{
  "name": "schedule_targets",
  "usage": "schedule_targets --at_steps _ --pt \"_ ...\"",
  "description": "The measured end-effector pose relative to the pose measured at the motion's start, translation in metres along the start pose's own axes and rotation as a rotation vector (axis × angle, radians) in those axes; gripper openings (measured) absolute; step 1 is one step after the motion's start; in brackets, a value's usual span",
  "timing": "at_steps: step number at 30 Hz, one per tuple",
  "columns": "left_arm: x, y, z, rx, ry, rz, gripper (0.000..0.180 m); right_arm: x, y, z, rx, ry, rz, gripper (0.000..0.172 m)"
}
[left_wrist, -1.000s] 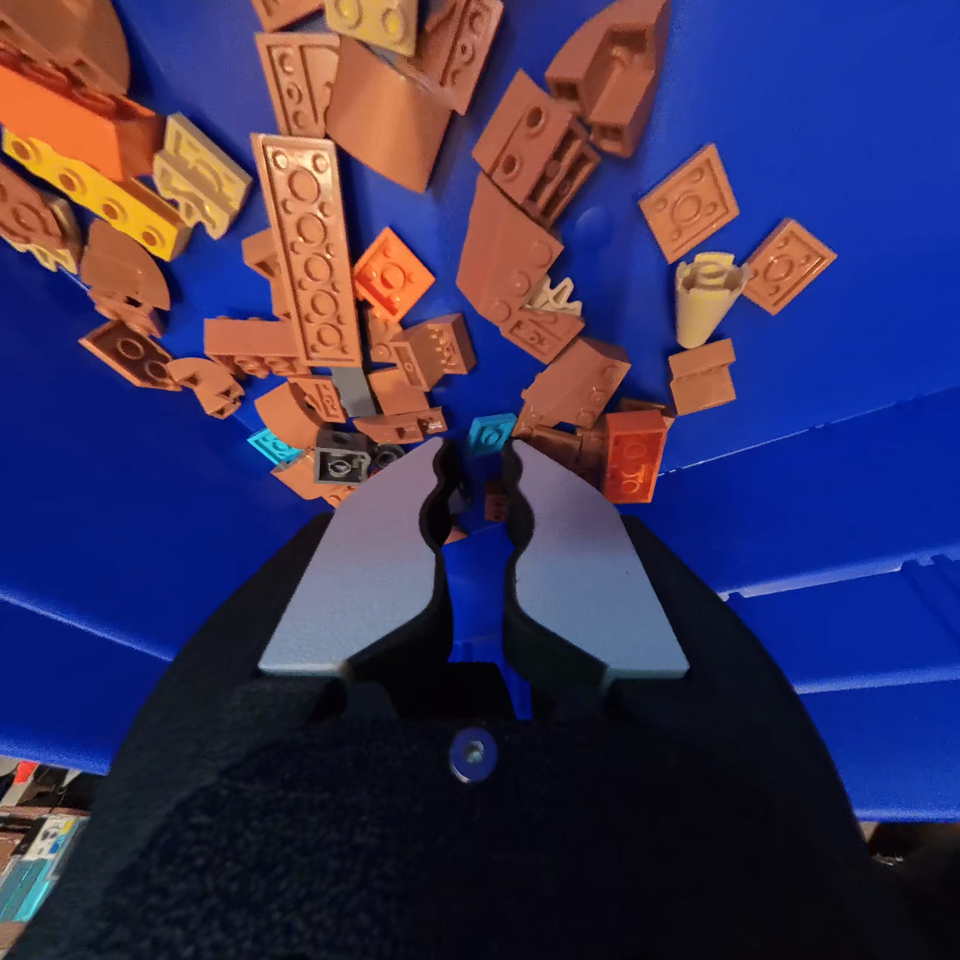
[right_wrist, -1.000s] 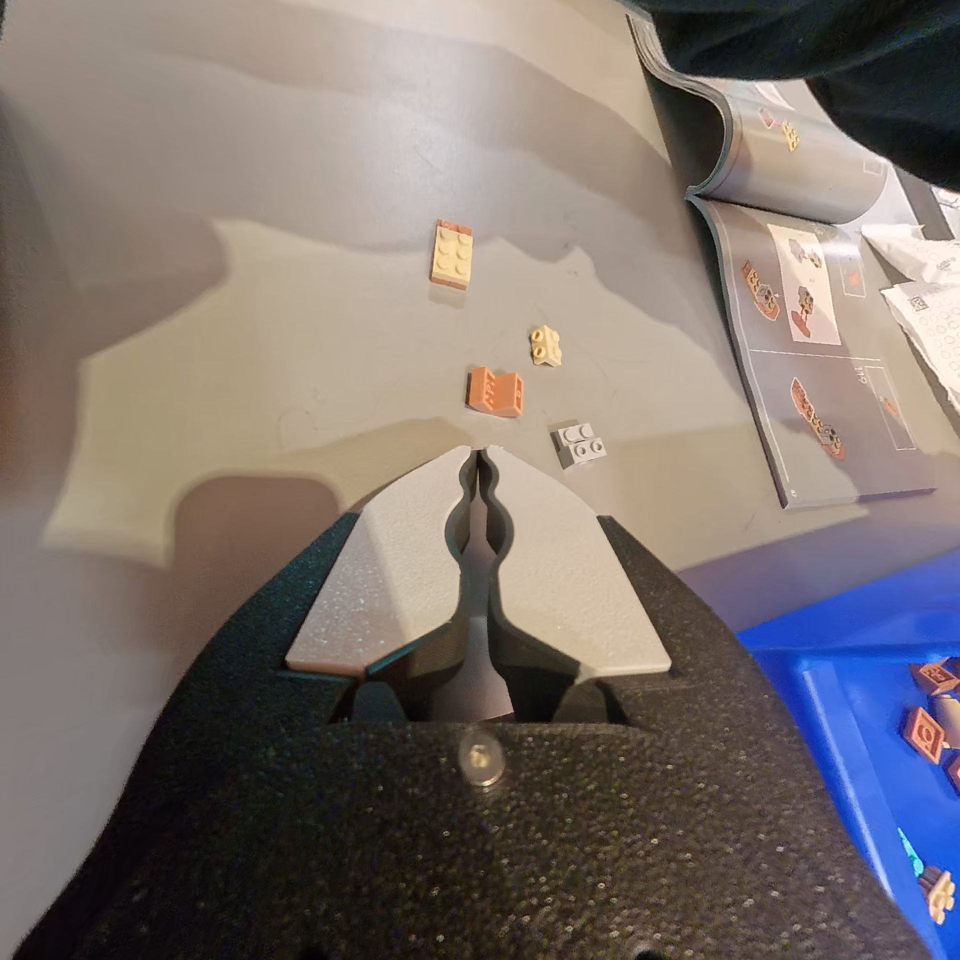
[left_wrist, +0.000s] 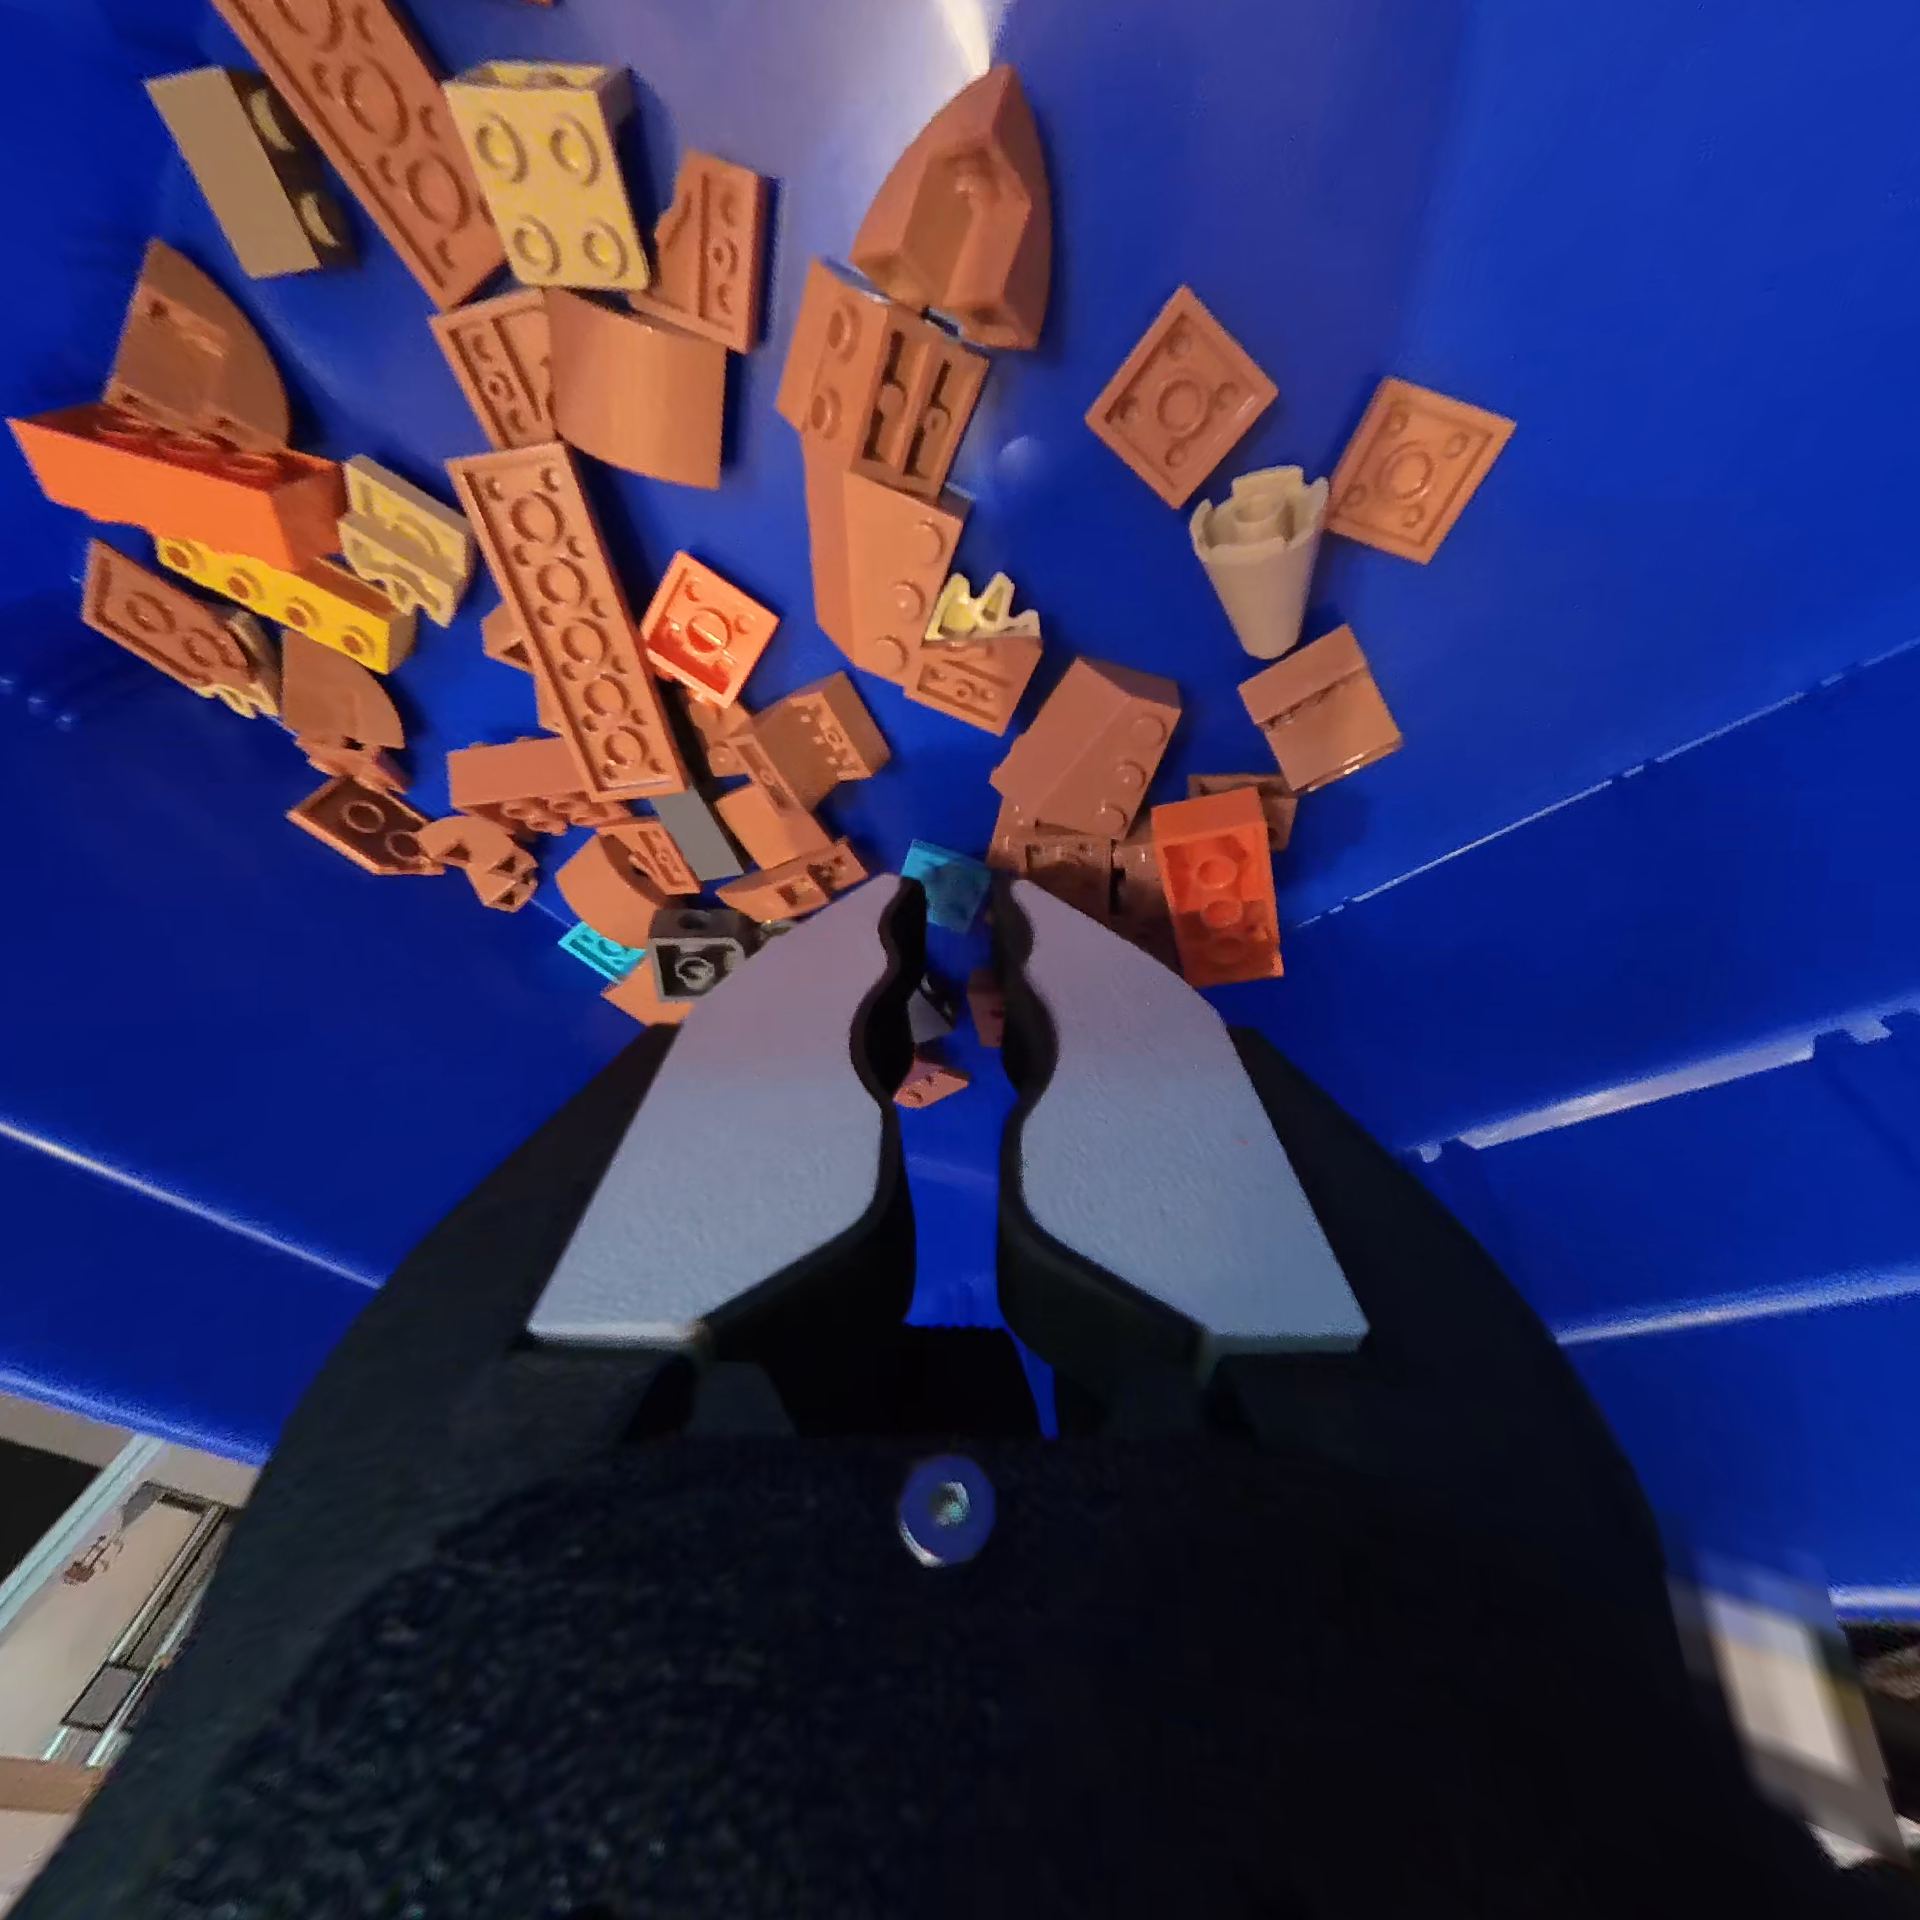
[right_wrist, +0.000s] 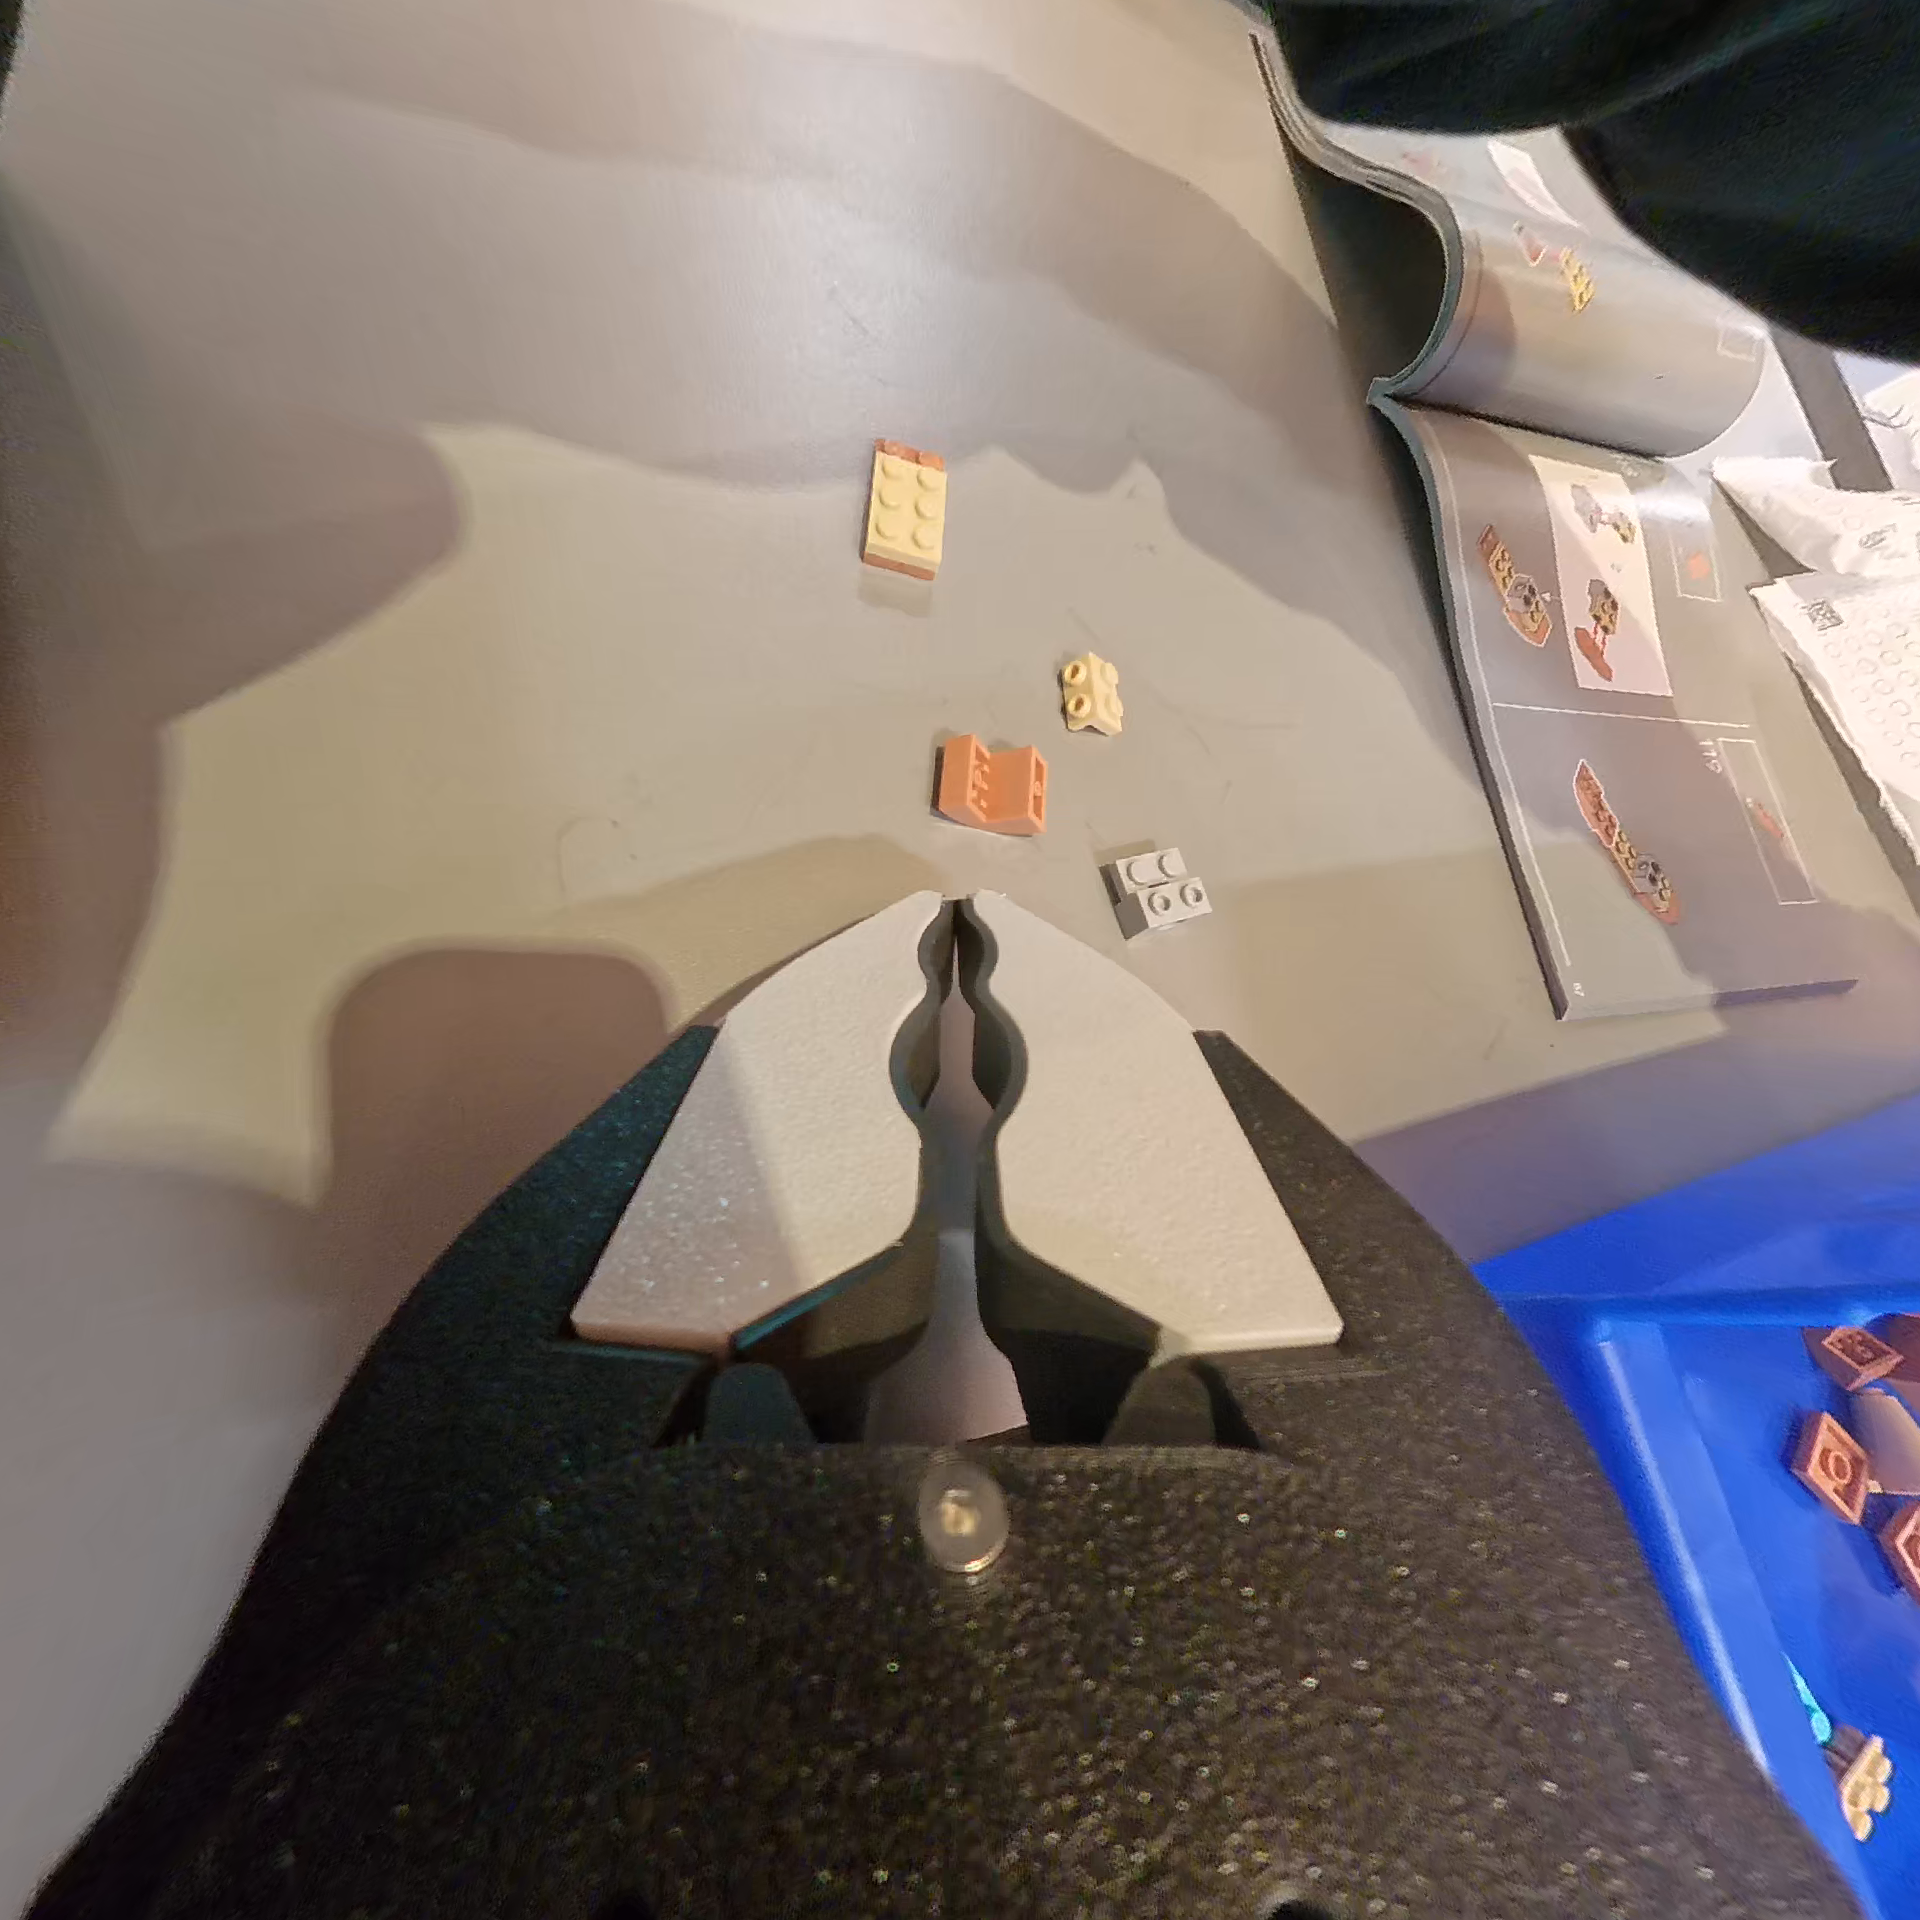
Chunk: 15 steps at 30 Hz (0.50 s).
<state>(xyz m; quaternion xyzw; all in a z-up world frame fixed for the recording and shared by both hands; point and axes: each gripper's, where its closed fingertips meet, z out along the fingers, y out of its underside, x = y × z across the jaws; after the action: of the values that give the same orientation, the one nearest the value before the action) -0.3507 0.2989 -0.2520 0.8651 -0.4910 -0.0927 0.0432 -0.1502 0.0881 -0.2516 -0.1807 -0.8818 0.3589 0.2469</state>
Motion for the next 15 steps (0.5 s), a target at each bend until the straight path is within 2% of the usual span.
schedule_targets --at_steps 8,15 --pt "-0.002 0.012 -0.009 -0.019 0.000 -0.055 0.012 0.000 0.000 0.000 -0.001 -0.001 0.000 0.000" --pt "0.005 0.012 0.002 -0.105 0.047 -0.044 0.009 0.000 0.000 0.000 0.000 0.000 -0.001 0.000"
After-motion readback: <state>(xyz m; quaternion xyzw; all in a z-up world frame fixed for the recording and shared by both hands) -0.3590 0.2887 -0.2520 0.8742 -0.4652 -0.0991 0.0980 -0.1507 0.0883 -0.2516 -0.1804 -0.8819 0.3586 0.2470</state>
